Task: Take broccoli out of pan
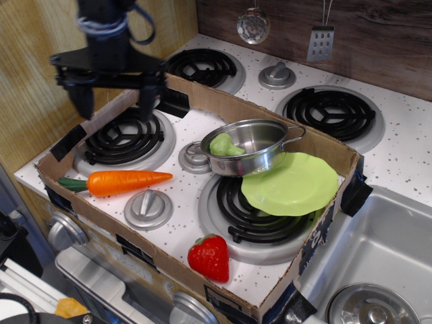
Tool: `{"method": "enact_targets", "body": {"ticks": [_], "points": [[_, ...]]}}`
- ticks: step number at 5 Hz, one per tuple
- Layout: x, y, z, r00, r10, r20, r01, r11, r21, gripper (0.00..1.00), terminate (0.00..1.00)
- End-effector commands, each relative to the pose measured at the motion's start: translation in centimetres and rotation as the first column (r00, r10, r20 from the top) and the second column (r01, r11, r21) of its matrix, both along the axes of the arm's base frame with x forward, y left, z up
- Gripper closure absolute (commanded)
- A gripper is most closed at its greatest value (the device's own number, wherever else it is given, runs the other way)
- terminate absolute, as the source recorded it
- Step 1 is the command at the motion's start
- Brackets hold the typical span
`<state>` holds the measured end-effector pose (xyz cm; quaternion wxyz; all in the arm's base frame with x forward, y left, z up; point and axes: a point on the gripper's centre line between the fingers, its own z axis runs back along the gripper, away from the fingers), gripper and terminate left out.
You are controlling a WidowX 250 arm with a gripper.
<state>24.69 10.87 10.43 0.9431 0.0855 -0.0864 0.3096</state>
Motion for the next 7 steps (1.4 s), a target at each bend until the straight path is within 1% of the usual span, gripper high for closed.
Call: {"method": "enact_targets", "body": {"ticks": [1, 2, 3, 4, 5, 6, 7], "points": [[4.5, 0.2, 0.8, 0.948, 0.311, 0.07, -0.292, 0.935, -0.2, 0.0, 0.0], [5.6, -1.2, 0.9, 0.933, 0.344, 0.104, -0.316, 0.923, -0.22, 0.0, 0.0], [6.2, -3.0, -0.3, 0.915, 0.397, 0.071, -0.372, 0.9, -0.228, 0.0, 0.0], [7.8, -3.8, -1.5, 0.896, 0.441, 0.047, -0.433, 0.893, -0.12, 0.0, 0.0], [8.1, -4.4, -2.7, 0.889, 0.459, 0.001, -0.458, 0.887, -0.068, 0.0, 0.0], [7.7, -4.7, -3.2, 0.885, 0.466, -0.015, -0.466, 0.883, -0.062, 0.0, 0.0], [7.7, -5.3, -2.9, 0.876, 0.481, -0.023, -0.481, 0.874, -0.063, 0.0, 0.0]]}}
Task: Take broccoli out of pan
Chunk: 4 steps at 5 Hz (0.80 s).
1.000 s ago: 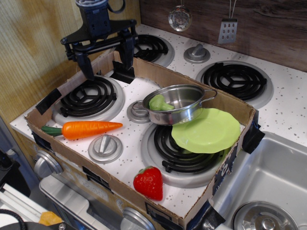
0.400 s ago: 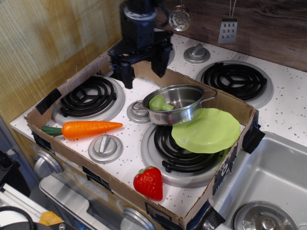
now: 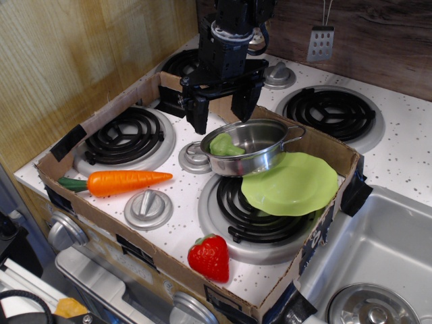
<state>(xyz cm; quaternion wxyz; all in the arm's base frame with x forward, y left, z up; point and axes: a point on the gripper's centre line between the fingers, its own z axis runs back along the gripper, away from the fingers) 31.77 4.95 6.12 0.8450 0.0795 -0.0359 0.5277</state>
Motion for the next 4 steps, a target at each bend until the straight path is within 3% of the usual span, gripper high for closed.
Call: {"method": "enact_targets", "body": {"ticks": [1, 2, 4], "points": [[0.8, 0.5, 1.0, 0.999, 0.024, 0.031, -0.024, 1.0, -0.013, 0.0, 0.0], [0.9, 0.6, -0.3, 0.998, 0.016, 0.062, -0.012, 0.998, -0.063, 0.0, 0.0], [1.3, 0.9, -2.1, 0.992, -0.006, 0.125, 0.019, 0.995, -0.102, 0.0, 0.0]]}}
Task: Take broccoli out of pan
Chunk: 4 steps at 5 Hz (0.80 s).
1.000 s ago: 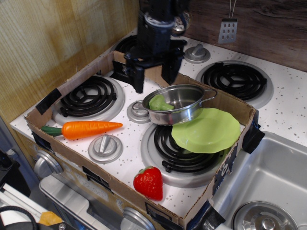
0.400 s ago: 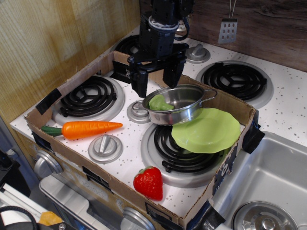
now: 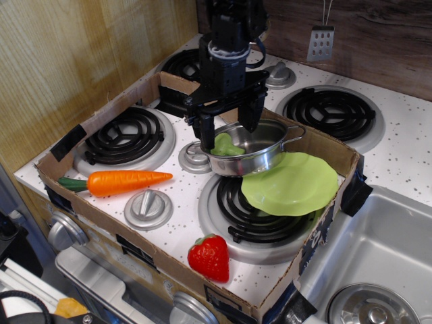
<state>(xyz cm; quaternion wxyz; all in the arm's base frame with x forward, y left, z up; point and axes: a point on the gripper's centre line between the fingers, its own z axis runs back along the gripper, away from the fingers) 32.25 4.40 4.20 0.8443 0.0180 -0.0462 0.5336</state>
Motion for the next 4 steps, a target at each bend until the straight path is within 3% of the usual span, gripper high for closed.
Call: {"method": "enact_targets", "body": {"ticks": [1, 4], "points": [[0.86, 1.65, -1.1, 0.999, -0.014, 0.049, 0.015, 0.999, -0.03, 0.0, 0.0], [0.35, 1.03, -0.49, 1.0, -0.008, 0.027, 0.009, 0.999, -0.043, 0.0, 0.0]]}}
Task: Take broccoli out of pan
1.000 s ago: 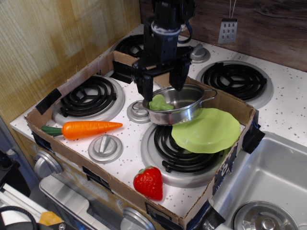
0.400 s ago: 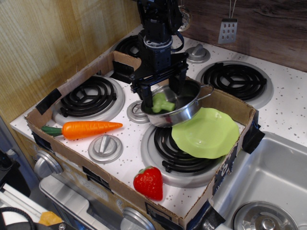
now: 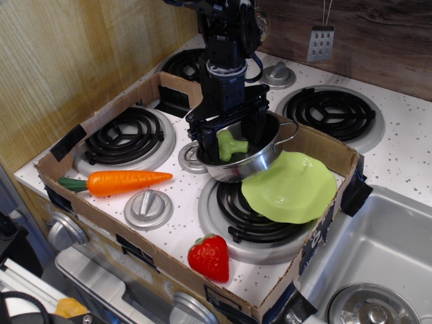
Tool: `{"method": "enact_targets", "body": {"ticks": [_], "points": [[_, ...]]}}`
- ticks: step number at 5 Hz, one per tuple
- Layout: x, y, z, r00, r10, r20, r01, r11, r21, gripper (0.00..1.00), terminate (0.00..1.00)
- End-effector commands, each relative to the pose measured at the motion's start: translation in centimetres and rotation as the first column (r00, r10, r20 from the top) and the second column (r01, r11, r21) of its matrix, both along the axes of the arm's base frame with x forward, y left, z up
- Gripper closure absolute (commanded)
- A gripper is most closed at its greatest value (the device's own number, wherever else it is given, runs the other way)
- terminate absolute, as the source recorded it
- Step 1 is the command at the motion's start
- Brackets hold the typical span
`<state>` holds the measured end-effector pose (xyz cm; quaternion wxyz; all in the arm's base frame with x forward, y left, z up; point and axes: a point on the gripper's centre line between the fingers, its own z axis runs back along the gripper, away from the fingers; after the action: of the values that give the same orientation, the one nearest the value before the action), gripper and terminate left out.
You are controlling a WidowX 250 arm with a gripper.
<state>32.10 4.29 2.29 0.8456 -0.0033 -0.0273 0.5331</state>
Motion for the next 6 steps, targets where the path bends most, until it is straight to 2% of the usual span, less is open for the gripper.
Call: {"method": "enact_targets", "body": {"ticks": [1, 3, 4, 5, 6], "points": [[0.3, 1.1, 1.1, 1.0, 0.005, 0.021, -0.005, 1.0, -0.002, 1.0, 0.0], [0.6, 1.1, 2.4, 0.999, -0.013, 0.033, 0.012, 1.0, 0.019, 1.0, 0.0], [0.5, 1.4, 4.2, 0.999, 0.0, 0.048, -0.001, 1.0, 0.015, 1.0, 0.0], [0.3, 2.8, 6.3, 0.994, -0.005, 0.113, 0.005, 1.0, 0.002, 1.0, 0.0], [0.0, 3.8, 9.0, 0.995, 0.006, 0.096, -0.013, 0.997, 0.072, 1.0, 0.0]]}}
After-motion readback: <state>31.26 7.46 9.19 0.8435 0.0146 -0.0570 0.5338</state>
